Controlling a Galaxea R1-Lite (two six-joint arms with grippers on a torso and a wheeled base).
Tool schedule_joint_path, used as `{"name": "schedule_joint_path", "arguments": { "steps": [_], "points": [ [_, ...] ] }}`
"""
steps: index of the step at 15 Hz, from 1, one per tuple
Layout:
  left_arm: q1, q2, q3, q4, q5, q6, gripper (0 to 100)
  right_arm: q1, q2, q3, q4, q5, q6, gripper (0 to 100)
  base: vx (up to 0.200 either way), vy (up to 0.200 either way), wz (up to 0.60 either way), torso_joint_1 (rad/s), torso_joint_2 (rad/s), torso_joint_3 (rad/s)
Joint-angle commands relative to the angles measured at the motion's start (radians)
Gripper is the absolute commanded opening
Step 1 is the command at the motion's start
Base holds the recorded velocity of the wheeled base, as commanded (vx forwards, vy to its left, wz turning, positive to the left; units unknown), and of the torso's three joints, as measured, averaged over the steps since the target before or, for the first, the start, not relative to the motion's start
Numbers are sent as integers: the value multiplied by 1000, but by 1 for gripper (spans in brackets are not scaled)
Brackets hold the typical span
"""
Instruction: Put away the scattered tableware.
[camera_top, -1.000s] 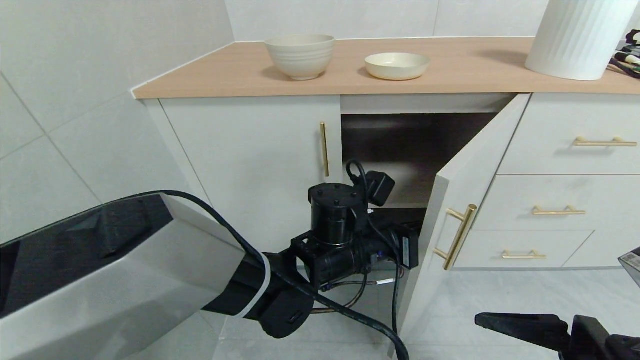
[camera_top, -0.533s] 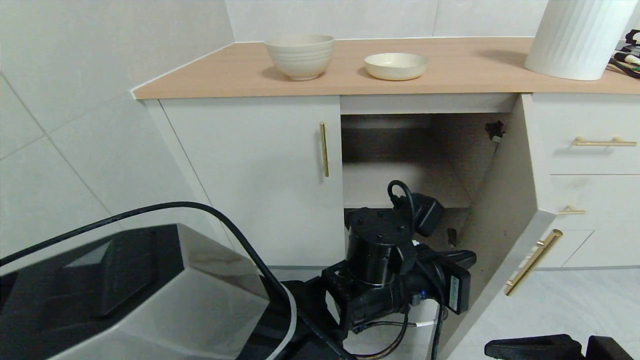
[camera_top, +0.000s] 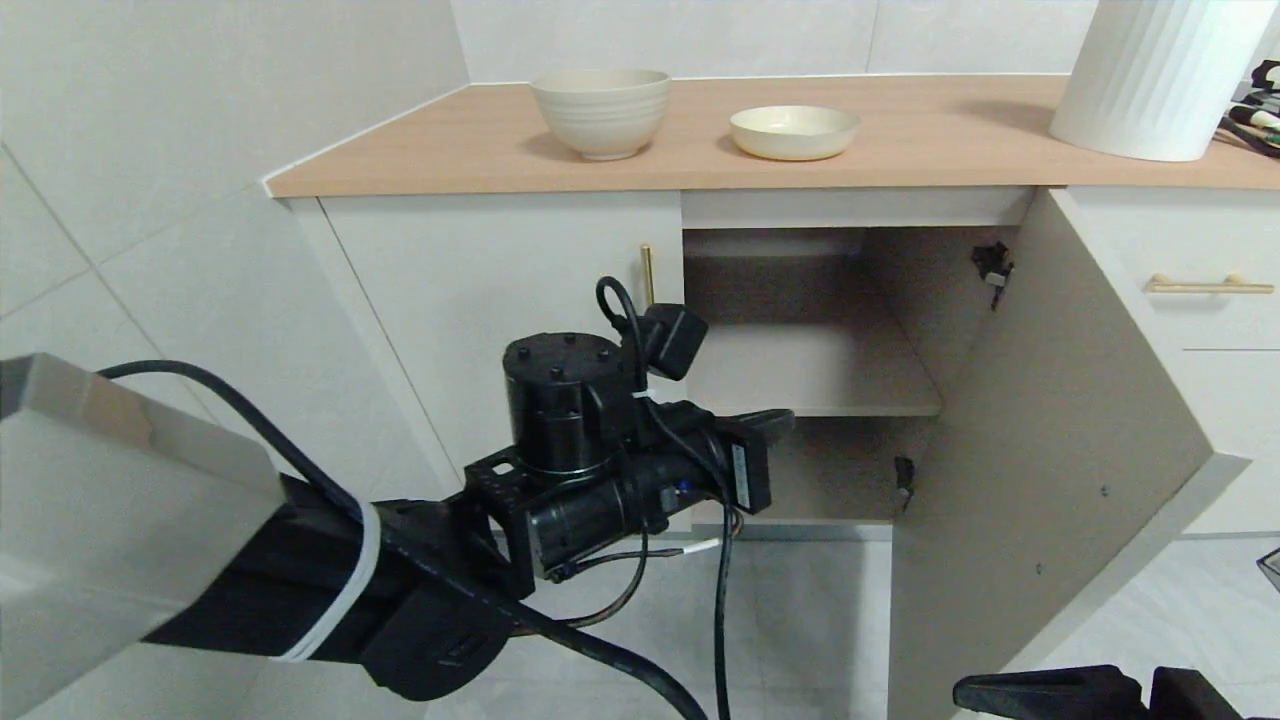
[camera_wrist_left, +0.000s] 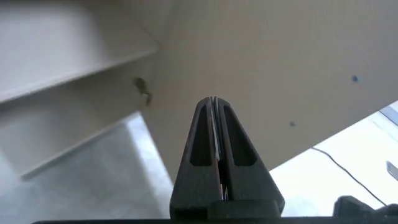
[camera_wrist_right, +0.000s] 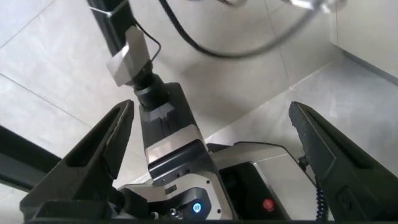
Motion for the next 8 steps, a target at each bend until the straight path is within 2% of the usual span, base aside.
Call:
{"name": "schedule_joint_path", "arguments": {
  "steps": [1,4,5,6,7,8],
  "points": [
    [58,-75,69,-2,4,-1,0,-7,46,-21,-1,-14,0,100,0,0,0,0,0,0],
    [222,-252,204,17,1,6,0,-58,232,-143,-4,-84,-9,100,0,0,0,0,0,0],
    [289,-351,247,71,1,13,0,-58,293,-192,-4,-86,-32,100,0,0,0,0,0,0],
    [311,-391,261,101,1,15,0,-58,312,-209,-4,-86,-38,100,0,0,0,0,0,0],
    [358,-529,291,253,-2,16,0,-58,361,-258,-4,-106,-51,100,0,0,0,0,0,0],
    [366,-583,293,333,-2,16,0,-58,372,-274,-4,-118,-51,100,0,0,0,0,0,0]
  ]
}}
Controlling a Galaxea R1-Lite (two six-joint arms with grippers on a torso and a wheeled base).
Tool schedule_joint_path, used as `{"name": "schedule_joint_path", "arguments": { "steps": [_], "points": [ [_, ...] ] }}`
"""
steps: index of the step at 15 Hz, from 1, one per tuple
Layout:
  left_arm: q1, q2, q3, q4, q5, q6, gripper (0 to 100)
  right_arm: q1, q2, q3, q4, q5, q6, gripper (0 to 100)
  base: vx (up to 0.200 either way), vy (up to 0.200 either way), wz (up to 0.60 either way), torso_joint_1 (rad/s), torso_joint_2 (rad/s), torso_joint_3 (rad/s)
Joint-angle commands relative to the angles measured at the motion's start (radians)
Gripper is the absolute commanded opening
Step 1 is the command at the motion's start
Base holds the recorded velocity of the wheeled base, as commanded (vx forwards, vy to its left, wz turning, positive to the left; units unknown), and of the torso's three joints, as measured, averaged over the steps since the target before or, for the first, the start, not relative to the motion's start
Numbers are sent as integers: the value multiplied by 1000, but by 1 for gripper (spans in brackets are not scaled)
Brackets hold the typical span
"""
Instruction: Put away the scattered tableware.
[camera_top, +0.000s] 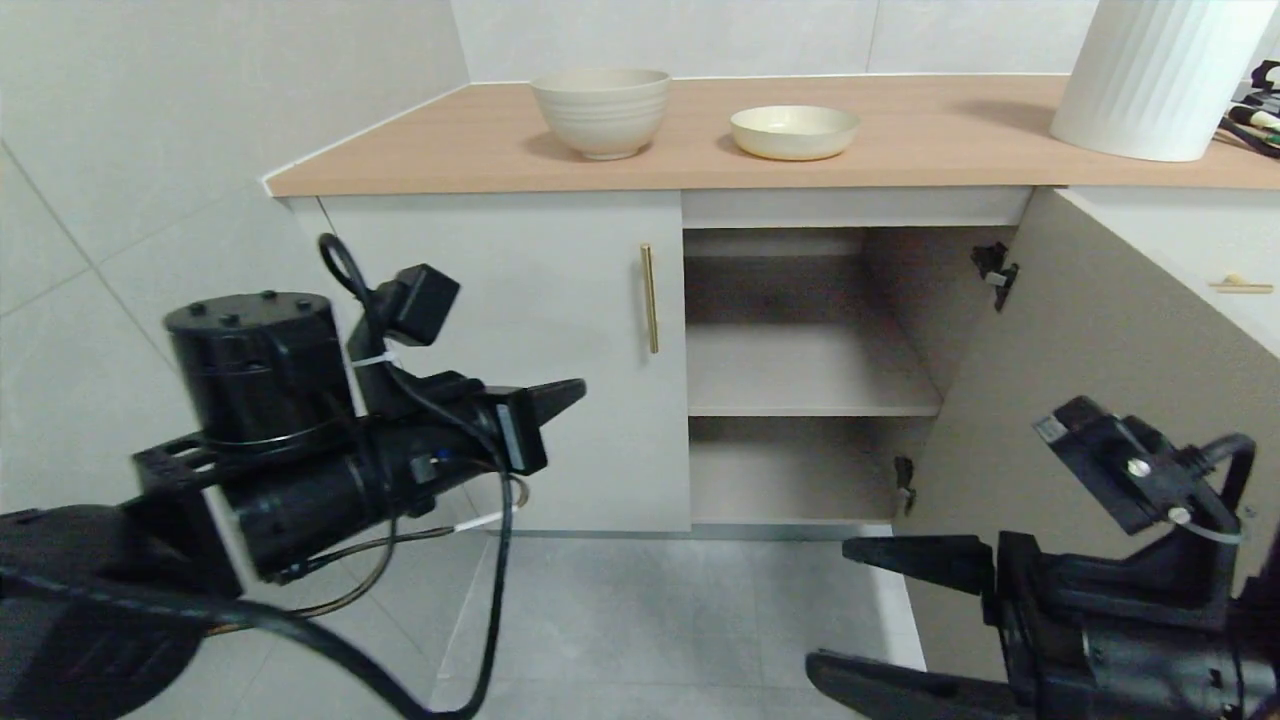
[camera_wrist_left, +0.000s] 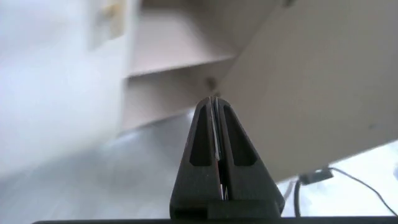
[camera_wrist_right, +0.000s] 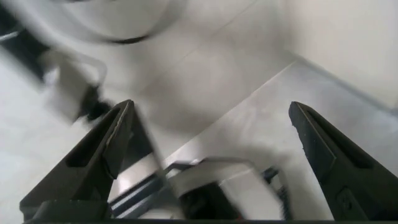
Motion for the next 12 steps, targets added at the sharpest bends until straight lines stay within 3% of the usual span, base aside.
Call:
{"name": "schedule_joint_path", "arguments": {
  "steps": [1,2,3,4,7,8,11,12],
  "points": [
    [87,-312,44,288,-1,19,0,-3,111,-72,1,-13,-4,100,0,0,0,0,0,0],
    [91,-357,34,388,-2,59,0,-3,130,-89,1,-14,-5,100,0,0,0,0,0,0],
    [96,-374,30,431,-2,88,0,-3,143,-101,3,-19,-5,100,0,0,0,0,0,0],
    [99,-372,28,434,-2,98,0,-19,166,-123,12,-22,-13,100,0,0,0,0,0,0],
    [143,-367,16,434,-1,98,0,-215,334,-291,14,-28,-57,100,0,0,0,0,0,0],
    [145,-367,13,435,-1,96,0,-246,366,-321,18,-74,-54,100,0,0,0,0,0,0],
    [154,-348,14,437,-2,96,0,-207,406,-339,24,-326,-47,100,0,0,0,0,0,0],
    [157,-343,13,432,-1,90,100,-184,401,-359,26,-413,-47,100,0,0,0,0,0,0]
  ]
}}
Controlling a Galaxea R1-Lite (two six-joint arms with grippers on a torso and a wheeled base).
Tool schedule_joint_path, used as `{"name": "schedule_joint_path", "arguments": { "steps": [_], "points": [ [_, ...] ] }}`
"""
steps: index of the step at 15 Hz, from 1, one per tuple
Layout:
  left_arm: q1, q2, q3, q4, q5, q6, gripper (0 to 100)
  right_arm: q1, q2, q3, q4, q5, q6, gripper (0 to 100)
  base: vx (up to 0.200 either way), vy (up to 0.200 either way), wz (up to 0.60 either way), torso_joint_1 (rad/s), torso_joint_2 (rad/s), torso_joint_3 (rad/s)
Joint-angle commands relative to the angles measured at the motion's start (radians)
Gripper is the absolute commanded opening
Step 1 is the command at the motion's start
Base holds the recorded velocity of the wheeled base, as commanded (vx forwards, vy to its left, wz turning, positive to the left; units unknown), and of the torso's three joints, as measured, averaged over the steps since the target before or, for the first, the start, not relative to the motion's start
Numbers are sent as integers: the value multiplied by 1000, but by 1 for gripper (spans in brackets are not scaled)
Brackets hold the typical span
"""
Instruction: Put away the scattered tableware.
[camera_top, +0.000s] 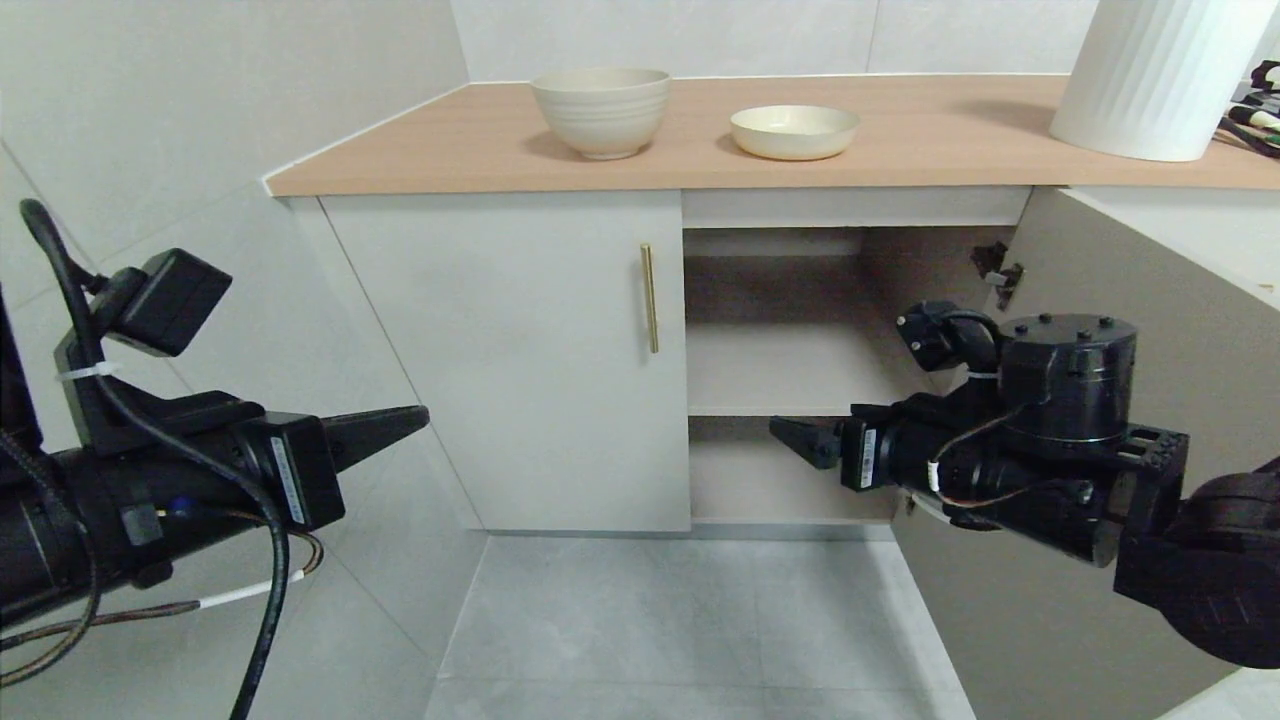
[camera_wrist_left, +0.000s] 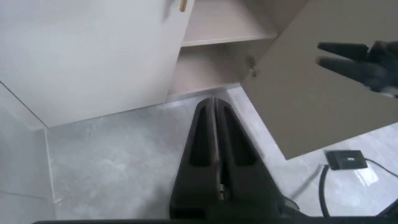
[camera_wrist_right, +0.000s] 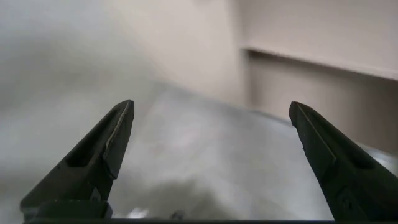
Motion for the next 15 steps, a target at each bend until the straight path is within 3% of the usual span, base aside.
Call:
{"name": "schedule_joint_path", "arguments": {
  "steps": [1,7,15],
  "points": [
    [20,10,-2,-3,-3,-8,100,40,10,-34,6,-82,1,100,0,0,0,0,0,0],
    [23,1,6,-43,28,-7,100,43,-180,-52,190,-92,1,100,0,0,0,0,0,0],
    [25,3,6,-46,48,-8,100,42,-188,-54,192,-94,1,100,0,0,0,0,0,0]
  ]
}}
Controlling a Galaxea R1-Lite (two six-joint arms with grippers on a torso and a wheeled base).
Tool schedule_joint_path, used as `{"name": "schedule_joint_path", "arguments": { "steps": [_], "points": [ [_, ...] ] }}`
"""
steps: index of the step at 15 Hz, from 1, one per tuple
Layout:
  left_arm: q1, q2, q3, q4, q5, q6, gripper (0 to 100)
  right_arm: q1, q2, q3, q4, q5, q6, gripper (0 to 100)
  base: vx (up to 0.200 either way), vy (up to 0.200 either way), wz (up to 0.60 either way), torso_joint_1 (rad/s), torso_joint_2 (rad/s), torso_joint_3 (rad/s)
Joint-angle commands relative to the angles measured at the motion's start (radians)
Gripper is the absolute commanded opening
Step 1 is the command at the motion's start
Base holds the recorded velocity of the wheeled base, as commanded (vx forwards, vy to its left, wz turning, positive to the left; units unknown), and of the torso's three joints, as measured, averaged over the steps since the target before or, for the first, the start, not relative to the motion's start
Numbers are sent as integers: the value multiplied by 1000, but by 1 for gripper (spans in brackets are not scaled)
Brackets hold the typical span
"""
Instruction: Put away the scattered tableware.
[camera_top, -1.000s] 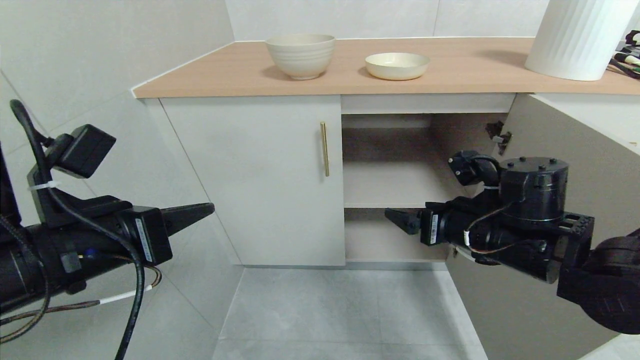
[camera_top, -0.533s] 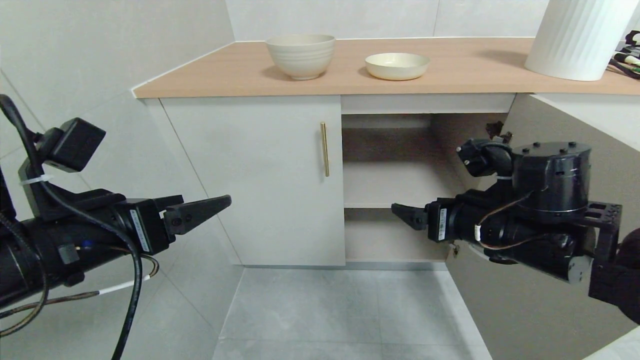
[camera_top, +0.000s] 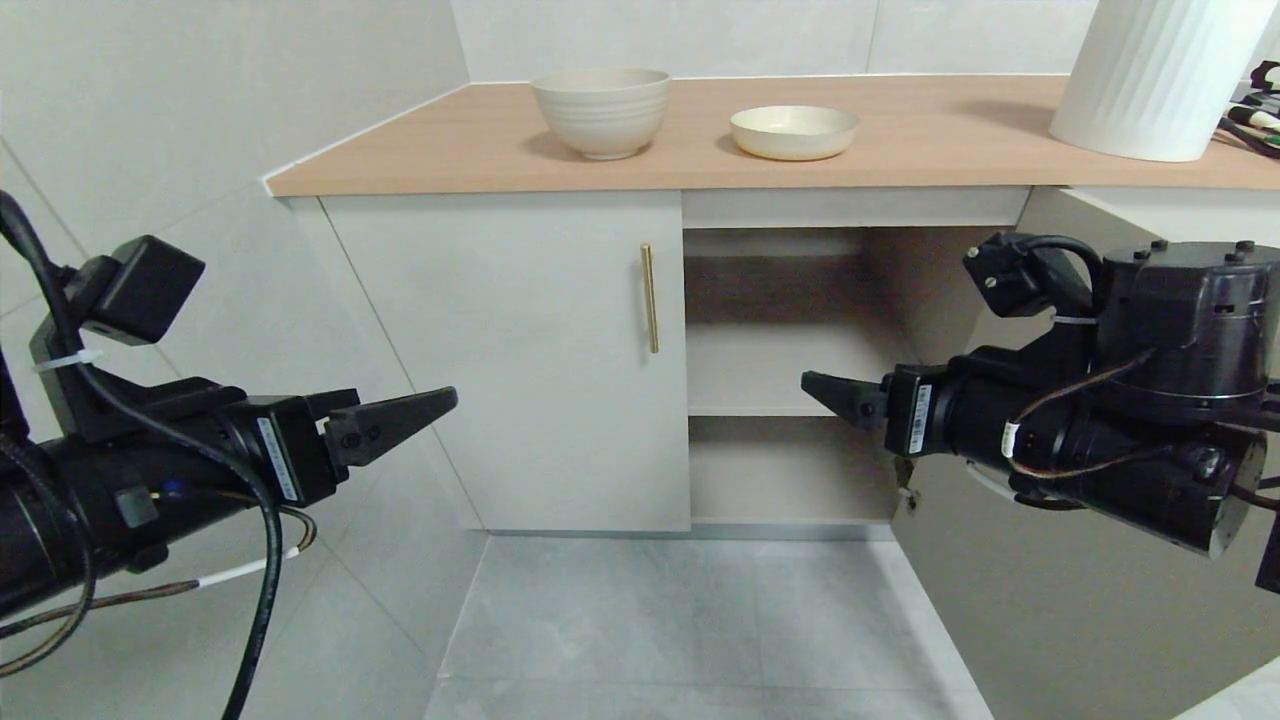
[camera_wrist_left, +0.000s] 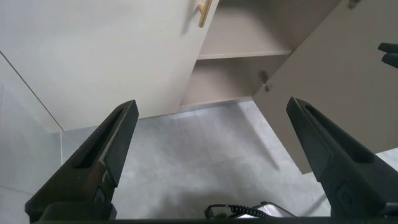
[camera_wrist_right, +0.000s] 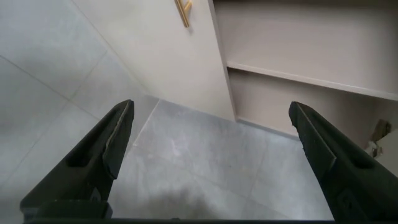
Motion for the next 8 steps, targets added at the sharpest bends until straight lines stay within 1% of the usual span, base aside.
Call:
{"name": "schedule_joint_path", "arguments": {
  "steps": [1,8],
  "points": [
    [1,3,-3,2,1,0,100,1,-6,3,-1,0,0,100,0,0,0,0,0,0],
    [1,3,-4,2,1,-2,100,1,-5,4,-1,0,0,100,200,0,0,2,2,4]
  ]
}}
